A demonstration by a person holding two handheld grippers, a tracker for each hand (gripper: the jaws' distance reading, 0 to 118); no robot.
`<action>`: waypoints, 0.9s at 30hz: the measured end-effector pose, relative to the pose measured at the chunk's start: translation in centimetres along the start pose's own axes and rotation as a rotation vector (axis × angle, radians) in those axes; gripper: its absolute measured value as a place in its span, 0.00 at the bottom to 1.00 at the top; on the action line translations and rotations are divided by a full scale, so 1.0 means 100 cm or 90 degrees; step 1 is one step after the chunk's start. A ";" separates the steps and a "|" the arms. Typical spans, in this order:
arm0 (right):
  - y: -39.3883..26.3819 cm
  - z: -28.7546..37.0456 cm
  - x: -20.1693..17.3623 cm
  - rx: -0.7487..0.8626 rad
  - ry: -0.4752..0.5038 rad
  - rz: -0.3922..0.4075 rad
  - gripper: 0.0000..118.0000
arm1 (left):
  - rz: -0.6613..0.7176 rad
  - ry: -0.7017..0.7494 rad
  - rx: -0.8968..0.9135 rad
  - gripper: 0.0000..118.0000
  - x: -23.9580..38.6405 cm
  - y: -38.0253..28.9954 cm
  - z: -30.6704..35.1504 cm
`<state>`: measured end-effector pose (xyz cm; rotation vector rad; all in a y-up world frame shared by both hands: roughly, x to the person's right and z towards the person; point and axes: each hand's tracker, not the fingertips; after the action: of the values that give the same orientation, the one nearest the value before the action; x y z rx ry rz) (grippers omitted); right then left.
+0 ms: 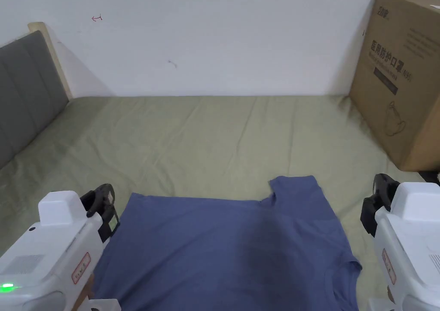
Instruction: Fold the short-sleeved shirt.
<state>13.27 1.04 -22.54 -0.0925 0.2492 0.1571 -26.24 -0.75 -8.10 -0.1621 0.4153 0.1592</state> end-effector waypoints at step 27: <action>-0.055 -0.149 -0.005 -0.159 0.002 0.005 0.00 | 0.003 0.059 -0.507 0.87 -0.065 -0.064 -0.387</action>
<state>10.16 -6.13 -36.40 -0.3399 0.2322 0.1947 -45.93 -15.02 -39.51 -0.9550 0.4267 0.3174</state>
